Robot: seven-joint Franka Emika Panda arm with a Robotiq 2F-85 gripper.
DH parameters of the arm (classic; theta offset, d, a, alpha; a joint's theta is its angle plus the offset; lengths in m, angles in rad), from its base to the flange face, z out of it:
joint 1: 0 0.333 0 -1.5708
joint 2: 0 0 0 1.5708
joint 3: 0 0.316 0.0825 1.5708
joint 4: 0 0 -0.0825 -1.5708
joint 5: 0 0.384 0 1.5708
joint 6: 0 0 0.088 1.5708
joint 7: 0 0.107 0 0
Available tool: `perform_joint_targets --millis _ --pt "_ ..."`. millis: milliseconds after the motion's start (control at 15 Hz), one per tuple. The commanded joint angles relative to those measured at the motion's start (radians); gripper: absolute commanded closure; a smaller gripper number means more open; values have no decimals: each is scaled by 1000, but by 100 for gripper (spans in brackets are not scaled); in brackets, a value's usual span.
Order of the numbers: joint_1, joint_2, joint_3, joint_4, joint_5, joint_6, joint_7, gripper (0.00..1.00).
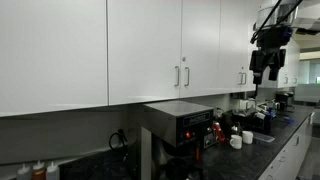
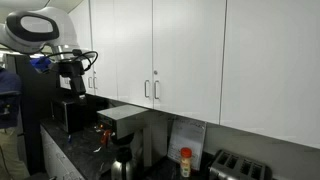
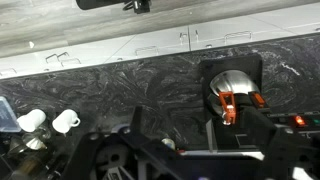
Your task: Open the right cabinet door
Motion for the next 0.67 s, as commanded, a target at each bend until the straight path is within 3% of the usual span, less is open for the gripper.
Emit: perform_joint_targets --millis 0,600 --pt "1 1 -1 2 0 -2 0 0" --pt "-6 12 2 5 -10 14 1 0"
